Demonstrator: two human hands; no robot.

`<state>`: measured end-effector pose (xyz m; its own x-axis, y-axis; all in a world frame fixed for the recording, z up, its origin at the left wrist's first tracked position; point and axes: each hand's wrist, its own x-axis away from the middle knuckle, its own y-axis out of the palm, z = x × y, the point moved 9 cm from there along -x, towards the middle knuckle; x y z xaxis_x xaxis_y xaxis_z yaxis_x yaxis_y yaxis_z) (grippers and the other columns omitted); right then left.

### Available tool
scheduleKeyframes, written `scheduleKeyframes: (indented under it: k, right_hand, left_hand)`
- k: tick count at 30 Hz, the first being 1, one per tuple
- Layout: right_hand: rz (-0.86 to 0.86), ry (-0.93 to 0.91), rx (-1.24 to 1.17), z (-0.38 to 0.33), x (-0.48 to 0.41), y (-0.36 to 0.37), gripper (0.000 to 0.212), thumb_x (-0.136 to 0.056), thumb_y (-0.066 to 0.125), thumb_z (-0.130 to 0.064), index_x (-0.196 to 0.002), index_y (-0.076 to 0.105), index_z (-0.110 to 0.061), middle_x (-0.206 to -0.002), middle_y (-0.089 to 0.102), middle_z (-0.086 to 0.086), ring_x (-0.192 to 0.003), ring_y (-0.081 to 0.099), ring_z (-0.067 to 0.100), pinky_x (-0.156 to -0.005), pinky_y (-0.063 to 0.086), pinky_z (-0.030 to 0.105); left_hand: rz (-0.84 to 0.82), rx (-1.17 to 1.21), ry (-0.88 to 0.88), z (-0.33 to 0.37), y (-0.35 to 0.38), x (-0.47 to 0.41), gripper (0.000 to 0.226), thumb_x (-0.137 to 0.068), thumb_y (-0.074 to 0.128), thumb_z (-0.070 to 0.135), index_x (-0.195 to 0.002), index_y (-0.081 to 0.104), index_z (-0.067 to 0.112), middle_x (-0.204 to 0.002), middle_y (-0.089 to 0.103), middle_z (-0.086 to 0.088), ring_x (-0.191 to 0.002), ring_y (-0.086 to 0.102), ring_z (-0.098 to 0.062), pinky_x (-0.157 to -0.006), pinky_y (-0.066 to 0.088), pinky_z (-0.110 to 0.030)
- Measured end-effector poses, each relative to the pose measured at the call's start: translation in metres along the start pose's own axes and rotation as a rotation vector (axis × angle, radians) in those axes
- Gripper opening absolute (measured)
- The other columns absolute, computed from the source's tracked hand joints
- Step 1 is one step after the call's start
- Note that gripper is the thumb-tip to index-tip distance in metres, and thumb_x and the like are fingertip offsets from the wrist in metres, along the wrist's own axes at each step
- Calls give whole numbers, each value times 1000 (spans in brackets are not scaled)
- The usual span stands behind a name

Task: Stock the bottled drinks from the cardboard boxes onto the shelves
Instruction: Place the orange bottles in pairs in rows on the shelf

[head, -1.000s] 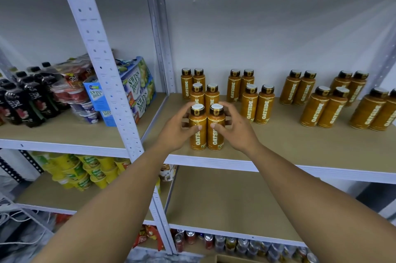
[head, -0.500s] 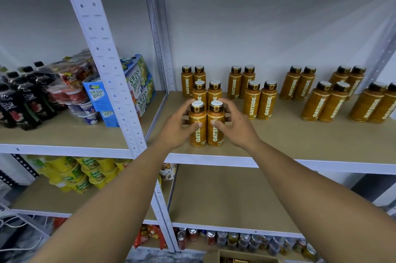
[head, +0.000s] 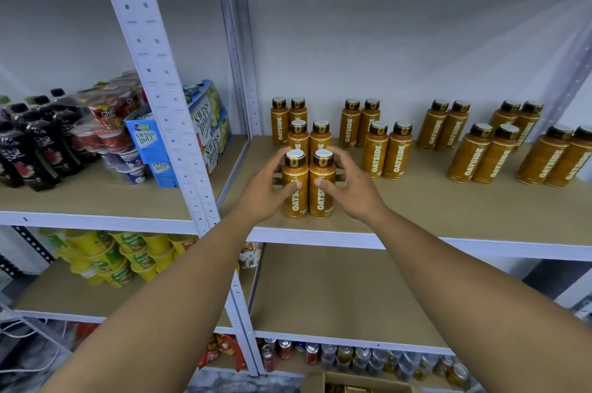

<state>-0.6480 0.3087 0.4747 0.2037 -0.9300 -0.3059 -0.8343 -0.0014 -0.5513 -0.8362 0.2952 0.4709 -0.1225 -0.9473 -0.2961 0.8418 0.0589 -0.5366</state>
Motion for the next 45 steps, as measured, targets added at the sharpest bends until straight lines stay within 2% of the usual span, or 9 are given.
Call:
scheduleKeyframes:
  k: [5, 13, 19, 30, 35, 38, 40, 42, 45]
  right_hand:
    - [-20, 15, -38, 2, 1, 1, 81, -89, 78, -33, -153, 28, -45, -154, 47, -6, -138, 48, 19, -107, 47, 42]
    - [-7, 28, -73, 4, 0, 1, 81, -88, 79, -29, -153, 32, -43, -152, 48, -6, -135, 48, 16, -104, 47, 36]
    - [-18, 50, -70, 6, -2, 4, 83, -89, 78, -32, -154, 29, -45, -154, 46, -5, -138, 48, 20, -109, 47, 47]
    - [-105, 188, -140, 45, 31, 17, 105, -84, 83, -35, -161, 10, -38, -151, 50, 2, -133, 54, 20, -108, 47, 40]
    - [-55, 127, 212, 70, 69, 22, 77, -93, 69, -43, -158, 31, -26, -141, 60, 0, -128, 55, 21, -109, 44, 39]
    - [64, -112, 376, 72, 93, 24, 53, -94, 59, -48, -136, 60, -16, -137, 63, 4, -132, 53, 26, -118, 26, 47]
    - [73, -190, 403, 81, 109, 25, 49, -93, 57, -44, -131, 65, -15, -141, 60, 2, -139, 47, 23, -121, 17, 49]
    - [99, -275, 392, 86, 124, 20, 40, -94, 60, -35, -126, 68, -13, -143, 59, 3, -142, 42, 23, -123, 19, 52]
    - [151, -358, 343, 98, 149, 12, 28, -94, 64, -24, -116, 73, -9, -129, 68, 5, -136, 51, 26, -120, 32, 49]
  left_hand:
    - [12, 41, 0, 0, 0, 1, 76, -94, 74, 30, -156, 30, 43, -144, 54, 10, -131, 51, -11, -99, 47, -28]
    - [23, 29, -6, -1, 0, -2, 76, -94, 74, 30, -155, 31, 44, -149, 52, 11, -135, 49, -12, -108, 49, -41]
    - [20, 29, -27, -2, 0, -2, 76, -93, 75, 31, -153, 30, 48, -148, 53, 11, -134, 50, -13, -109, 48, -48]
    - [88, 140, -271, -43, 27, 47, 120, -82, 86, 32, -162, -3, 36, -142, 54, -3, -129, 56, -19, -108, 48, -42]
    - [287, -56, -180, -37, 49, 89, 82, -93, 74, 34, -159, 27, 26, -138, 61, -1, -126, 56, -15, -107, 49, -38]
    - [316, -148, -51, -30, 79, 106, 54, -94, 72, 28, -142, 55, 12, -141, 59, -10, -135, 51, -28, -108, 47, -53]
    - [292, -209, -1, -29, 102, 115, 47, -94, 71, 27, -137, 60, 10, -147, 55, -11, -147, 39, -30, -118, 38, -50]
    - [270, -272, 19, -28, 121, 123, 45, -97, 68, 28, -138, 60, 11, -150, 53, -10, -152, 32, -26, -121, 33, -39]
    - [194, -271, -17, -32, 155, 135, 47, -95, 63, 31, -138, 61, 11, -145, 58, -11, -142, 46, -25, -111, 42, -36]
